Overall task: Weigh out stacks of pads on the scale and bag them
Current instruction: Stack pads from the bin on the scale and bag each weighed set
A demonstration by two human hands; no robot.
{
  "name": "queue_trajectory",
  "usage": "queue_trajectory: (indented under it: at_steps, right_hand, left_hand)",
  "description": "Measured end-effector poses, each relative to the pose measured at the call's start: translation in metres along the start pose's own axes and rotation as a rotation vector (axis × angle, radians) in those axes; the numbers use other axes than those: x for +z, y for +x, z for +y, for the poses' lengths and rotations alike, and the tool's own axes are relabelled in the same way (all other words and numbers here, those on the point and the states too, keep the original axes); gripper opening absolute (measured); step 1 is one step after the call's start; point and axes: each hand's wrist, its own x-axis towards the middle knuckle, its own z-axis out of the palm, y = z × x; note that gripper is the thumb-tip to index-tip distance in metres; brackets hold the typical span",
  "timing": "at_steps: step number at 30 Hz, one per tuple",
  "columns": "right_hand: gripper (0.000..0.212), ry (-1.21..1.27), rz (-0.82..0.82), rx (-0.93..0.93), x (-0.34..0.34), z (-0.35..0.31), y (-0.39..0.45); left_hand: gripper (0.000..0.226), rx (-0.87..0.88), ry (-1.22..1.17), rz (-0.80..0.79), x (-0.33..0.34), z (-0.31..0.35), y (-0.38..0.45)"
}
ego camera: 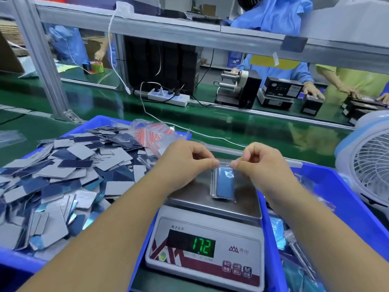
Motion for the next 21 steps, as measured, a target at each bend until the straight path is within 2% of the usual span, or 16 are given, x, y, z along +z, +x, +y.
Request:
queue_trajectory:
  at_steps: [3,6,10,21]
  right_hand:
    - [0.021,-0.38,0.079,-0.096,0.004,0.005,0.002]
    - [0.014,-0.514,0.1,-0.132,0.004,0.009,0.003]
    - [0.006,-0.514,0.158,-0.147,-0.001,0.011,0.004]
    - [0.012,-0.392,0.182,-0.134,0.0,0.0,-0.001]
  left_hand:
    - [0.011,0.056,0.162,0.045,0.002,0.001,0.001]
    - [0.011,0.06,0.182,0.125,-0.003,0.001,0.001]
    - [0.021,-0.009,0.101,0.201,-0.011,-0.004,0.001]
    - [0.019,-0.189,0.042,0.335,-0.015,-0.006,0.005]
